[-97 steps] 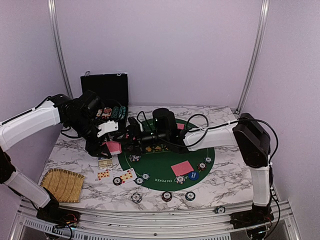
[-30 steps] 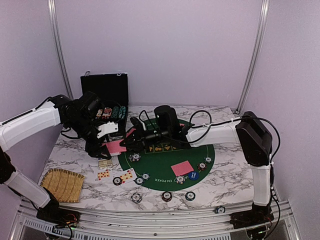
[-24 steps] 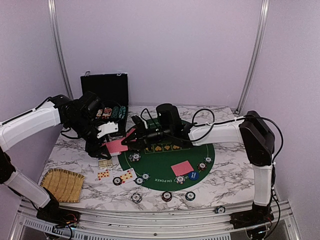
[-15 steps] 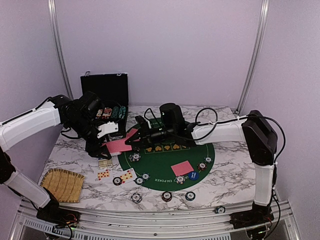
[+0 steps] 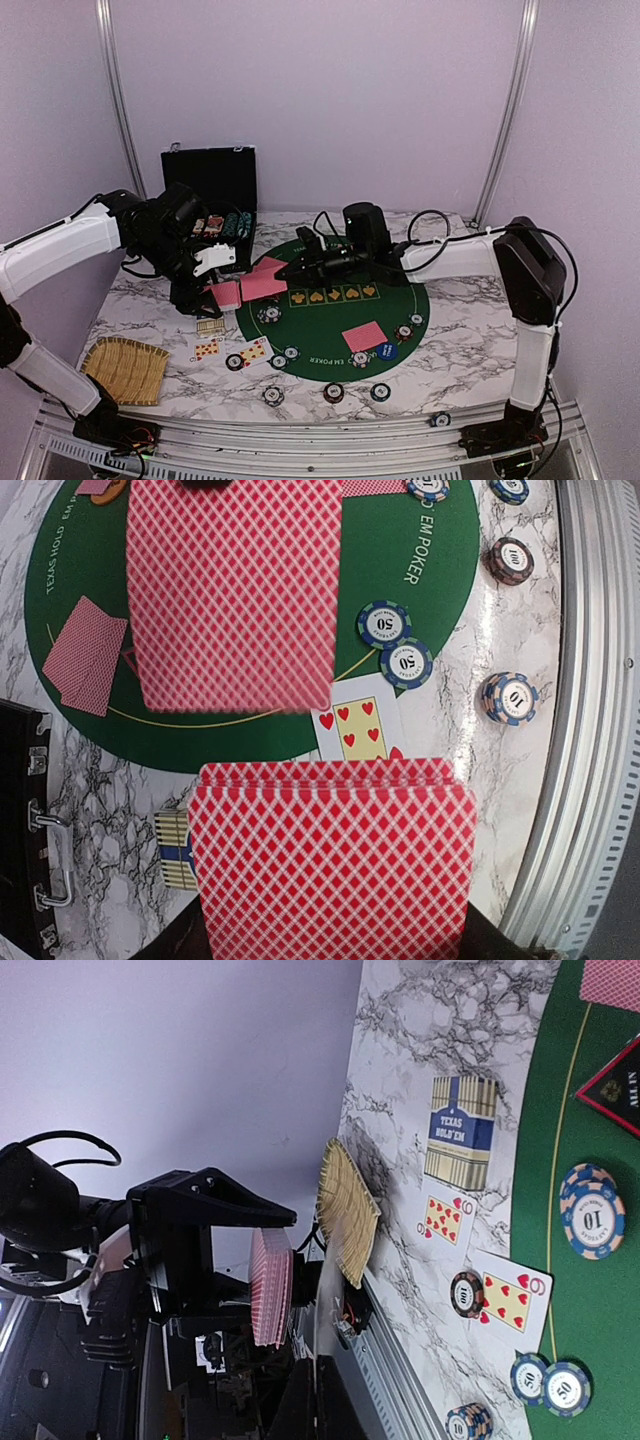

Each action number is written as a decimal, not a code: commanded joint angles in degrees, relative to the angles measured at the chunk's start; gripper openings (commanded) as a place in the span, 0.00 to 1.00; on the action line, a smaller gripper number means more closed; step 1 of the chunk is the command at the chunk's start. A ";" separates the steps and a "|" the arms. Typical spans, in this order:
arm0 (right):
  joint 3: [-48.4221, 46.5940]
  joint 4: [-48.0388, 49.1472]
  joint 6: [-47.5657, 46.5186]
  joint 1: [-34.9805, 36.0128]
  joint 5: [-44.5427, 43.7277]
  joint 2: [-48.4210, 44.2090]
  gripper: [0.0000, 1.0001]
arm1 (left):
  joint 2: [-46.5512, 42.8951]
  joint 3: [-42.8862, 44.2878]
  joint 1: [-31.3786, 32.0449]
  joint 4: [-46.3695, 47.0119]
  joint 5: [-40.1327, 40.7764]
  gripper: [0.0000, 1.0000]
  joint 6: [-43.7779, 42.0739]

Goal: Distribute texas hold em gaming equipment

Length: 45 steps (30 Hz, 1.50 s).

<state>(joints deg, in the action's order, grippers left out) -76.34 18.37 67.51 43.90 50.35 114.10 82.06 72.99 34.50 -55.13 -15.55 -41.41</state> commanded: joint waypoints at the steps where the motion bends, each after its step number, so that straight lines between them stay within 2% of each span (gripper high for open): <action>1: 1.36 2.55 0.43 -3.83 1.25 -3.90 0.00 | -1.26 -0.14 -0.14 -0.24 -0.30 0.00 -0.58; 4: 1.72 1.03 -1.29 -7.91 1.11 -4.33 0.00 | -1.23 0.11 -0.14 -0.19 -0.27 0.00 -0.60; 8: -1.88 -7.42 -8.44 -14.78 -0.86 -2.34 0.00 | -1.06 0.44 -0.14 -0.24 -0.17 0.00 -0.31; 11: -7.75 -16.38 -16.32 -20.64 -4.48 1.52 0.00 | -1.01 0.36 -0.13 -0.21 -0.06 0.00 -0.38; 16: -18.27 -23.19 -21.26 -27.22 -8.95 10.44 0.00 | -1.05 -0.02 -0.14 -0.29 -0.08 0.00 -0.42; 24: -34.27 -26.62 -23.04 -29.31 -10.82 24.82 0.00 | -0.98 0.13 -0.06 -0.41 -0.70 0.00 -0.19; 30: -38.72 -27.02 -22.21 -29.21 -11.83 29.91 0.02 | -1.05 0.05 -0.09 -0.50 -0.80 0.00 -0.14; 32: -39.31 -27.74 -22.57 -29.10 -12.38 30.81 0.05 | -1.07 -0.03 -0.08 -0.58 -0.87 0.00 -0.25; 39: -39.38 -31.94 -26.42 -28.07 -16.09 29.86 0.36 | -1.38 -0.28 -0.12 -0.75 -0.93 0.00 -0.24; 45: -39.50 -36.52 -29.61 -27.49 -20.23 26.15 0.52 | -1.76 -0.32 -0.07 -0.85 -0.95 0.00 -0.19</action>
<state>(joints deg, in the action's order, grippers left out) -113.60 -12.71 41.30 15.35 34.74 144.35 82.04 72.99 34.50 -55.16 -15.44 -41.39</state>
